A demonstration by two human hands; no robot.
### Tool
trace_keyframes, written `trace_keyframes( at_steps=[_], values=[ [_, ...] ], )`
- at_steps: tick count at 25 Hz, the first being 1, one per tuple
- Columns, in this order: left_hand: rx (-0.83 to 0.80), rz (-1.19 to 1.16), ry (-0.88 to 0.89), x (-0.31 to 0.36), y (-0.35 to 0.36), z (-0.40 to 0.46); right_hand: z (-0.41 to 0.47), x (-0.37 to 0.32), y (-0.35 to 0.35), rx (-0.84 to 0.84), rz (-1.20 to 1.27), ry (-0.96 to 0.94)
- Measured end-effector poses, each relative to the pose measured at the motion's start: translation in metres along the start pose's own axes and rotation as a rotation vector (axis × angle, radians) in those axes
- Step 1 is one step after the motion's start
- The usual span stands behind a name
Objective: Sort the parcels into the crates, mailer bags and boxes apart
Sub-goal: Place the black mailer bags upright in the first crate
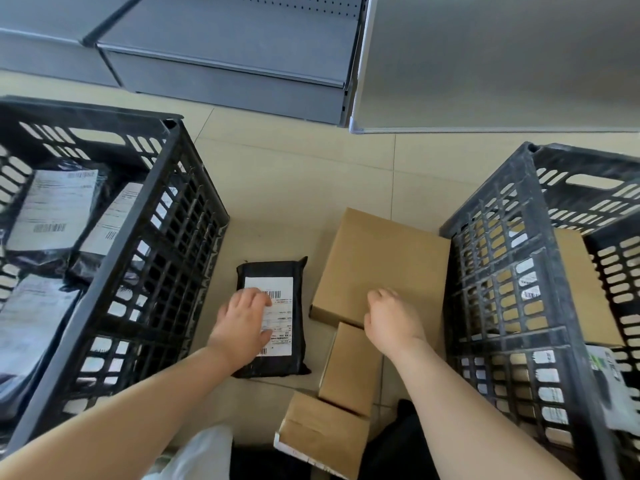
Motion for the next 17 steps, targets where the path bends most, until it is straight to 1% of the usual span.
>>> trace_keyframes(
  at_steps=[1,2,4,5,6,7,9,12,17],
  values=[
    [0.027,-0.064,-0.125,-0.007,-0.002,-0.002,-0.002,-0.004,-0.002,0.018,-0.031,-0.011],
    [0.021,-0.169,-0.269,-0.015,-0.002,-0.003,-0.004,-0.009,-0.003,0.023,-0.052,-0.017],
    [-0.082,-0.463,-0.577,-0.029,0.003,-0.004,-0.004,-0.014,0.0,0.007,-0.067,-0.007],
    [-0.148,-0.576,-0.691,-0.035,0.01,-0.005,-0.005,-0.016,0.002,-0.002,-0.071,0.006],
    [-0.208,-0.637,-0.754,-0.039,0.015,-0.007,-0.005,-0.018,0.004,-0.009,-0.073,0.024],
    [-0.249,-0.656,-0.777,-0.041,0.02,-0.009,-0.004,-0.018,0.007,-0.012,-0.074,0.039],
    [-0.25,-0.668,-0.768,-0.044,0.028,-0.011,-0.003,-0.019,0.01,-0.003,-0.073,0.058],
    [-0.17,-0.707,-0.736,-0.043,0.027,-0.008,0.0,-0.018,0.011,0.017,-0.047,0.08],
    [-0.037,-0.68,-0.712,-0.045,0.018,-0.003,0.003,-0.023,0.009,0.042,0.04,0.117]
  ],
)
Point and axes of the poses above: each hand's wrist, its own z-axis towards the middle knuckle, its own y-axis out of the palm, x = y × z, the point moved 3 cm from there along z, towards the middle knuckle, and after that the axes turned 7 degrees about x, right-handed, at the moved point
